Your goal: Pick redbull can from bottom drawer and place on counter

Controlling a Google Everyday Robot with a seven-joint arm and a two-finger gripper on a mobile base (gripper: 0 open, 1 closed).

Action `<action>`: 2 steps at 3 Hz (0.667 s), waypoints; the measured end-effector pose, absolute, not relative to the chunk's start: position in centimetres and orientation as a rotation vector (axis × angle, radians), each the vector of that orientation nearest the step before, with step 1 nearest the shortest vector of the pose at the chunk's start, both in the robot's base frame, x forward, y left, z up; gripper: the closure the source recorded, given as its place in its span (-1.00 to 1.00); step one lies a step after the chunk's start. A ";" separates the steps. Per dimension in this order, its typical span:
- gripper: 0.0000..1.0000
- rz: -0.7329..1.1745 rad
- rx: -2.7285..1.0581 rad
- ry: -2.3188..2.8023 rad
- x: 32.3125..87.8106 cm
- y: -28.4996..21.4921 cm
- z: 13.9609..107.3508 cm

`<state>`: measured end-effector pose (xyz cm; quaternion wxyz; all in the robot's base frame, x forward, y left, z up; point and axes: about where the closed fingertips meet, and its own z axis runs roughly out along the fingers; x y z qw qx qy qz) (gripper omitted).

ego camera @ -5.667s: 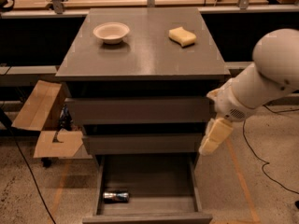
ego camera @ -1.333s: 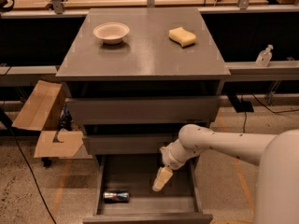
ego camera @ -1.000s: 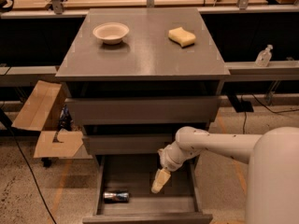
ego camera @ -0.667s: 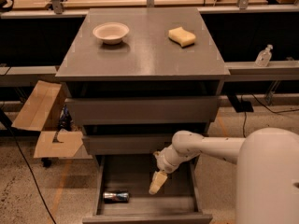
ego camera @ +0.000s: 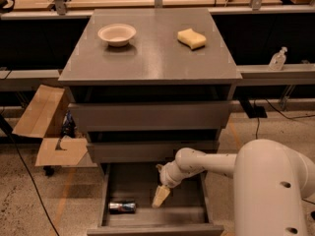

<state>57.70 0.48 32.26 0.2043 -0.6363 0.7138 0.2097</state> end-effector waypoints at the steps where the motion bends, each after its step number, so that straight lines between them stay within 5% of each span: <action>1: -1.00 0.583 -1.767 1.988 57.8 0.7 31.5; 2: -1.00 0.611 -1.769 1.993 57.4 0.5 31.2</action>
Offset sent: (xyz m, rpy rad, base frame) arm -0.0047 -0.0059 -0.0110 0.0185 0.0352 0.0014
